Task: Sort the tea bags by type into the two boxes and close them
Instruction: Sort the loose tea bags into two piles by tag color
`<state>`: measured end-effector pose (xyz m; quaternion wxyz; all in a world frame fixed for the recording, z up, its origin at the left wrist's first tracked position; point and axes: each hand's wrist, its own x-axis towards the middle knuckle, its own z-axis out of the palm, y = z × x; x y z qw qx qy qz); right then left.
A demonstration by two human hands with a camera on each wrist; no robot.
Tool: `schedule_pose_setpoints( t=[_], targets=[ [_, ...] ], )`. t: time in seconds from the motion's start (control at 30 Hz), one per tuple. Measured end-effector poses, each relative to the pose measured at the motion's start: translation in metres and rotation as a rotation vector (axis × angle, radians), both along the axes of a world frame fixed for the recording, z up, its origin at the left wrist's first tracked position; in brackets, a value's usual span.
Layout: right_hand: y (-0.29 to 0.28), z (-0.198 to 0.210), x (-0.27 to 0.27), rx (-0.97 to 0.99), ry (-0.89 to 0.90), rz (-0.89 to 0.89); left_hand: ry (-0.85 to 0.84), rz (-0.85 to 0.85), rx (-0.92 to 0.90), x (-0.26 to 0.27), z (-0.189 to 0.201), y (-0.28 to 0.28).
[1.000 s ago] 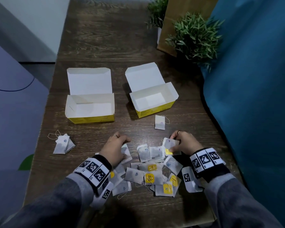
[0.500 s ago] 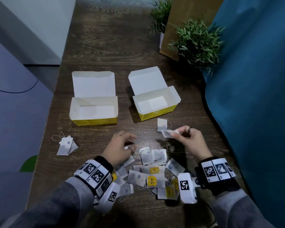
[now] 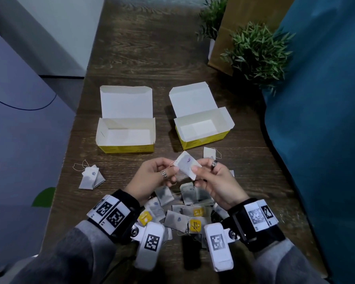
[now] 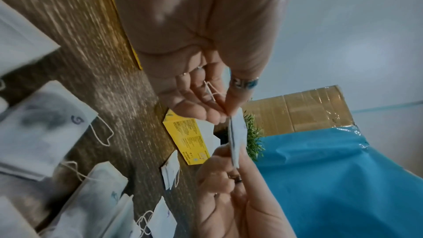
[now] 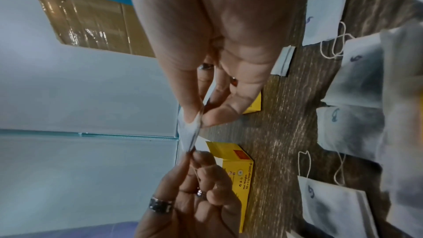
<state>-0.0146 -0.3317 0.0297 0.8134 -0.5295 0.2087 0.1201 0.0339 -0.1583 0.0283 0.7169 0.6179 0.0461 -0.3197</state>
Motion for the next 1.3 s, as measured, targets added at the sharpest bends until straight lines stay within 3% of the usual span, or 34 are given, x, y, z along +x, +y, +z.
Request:
schedule_pose_setpoints(
  t=[0.13, 0.27, 0.37, 0.5, 0.6, 0.73, 0.9, 1.07, 1.2, 1.3],
  targets=[
    [0.003, 0.001, 0.003, -0.071, 0.014, 0.095, 0.050, -0.027, -0.044, 0.001, 0.000, 0.007],
    [0.003, 0.000, 0.005, -0.069, 0.050, 0.158, 0.018, -0.006, 0.024, 0.002, -0.002, 0.005],
    [-0.002, -0.005, 0.006, -0.143, 0.060, 0.123, 0.061, 0.003, 0.049, 0.004, -0.009, 0.003],
    [-0.041, -0.028, 0.021, -0.299, 0.200, -0.145, -0.149, -0.110, 0.421, 0.008, -0.028, 0.015],
    [-0.068, -0.048, 0.035, -0.505, 0.286, -0.222, -0.334, -0.241, 0.694, 0.009, -0.037, 0.026],
    [-0.079, -0.064, 0.044, -0.644, 0.309, -0.278, -0.428, -0.459, 0.879, 0.005, -0.045, 0.029],
    [-0.086, -0.064, 0.042, -1.058, 0.211, -0.147, -0.489, -0.676, 1.077, -0.001, -0.050, 0.016],
    [-0.100, -0.059, 0.023, -0.939, 0.278, 0.172, -0.455, -0.709, 1.073, 0.002, -0.051, 0.011],
    [-0.100, -0.055, 0.005, -1.140, 0.267, 0.374, -0.441, -0.683, 0.990, 0.006, -0.049, 0.014],
    [-0.102, -0.051, -0.004, -1.193, 0.293, 0.460, -0.404, -0.558, 0.823, 0.010, -0.045, 0.020]
  ],
)
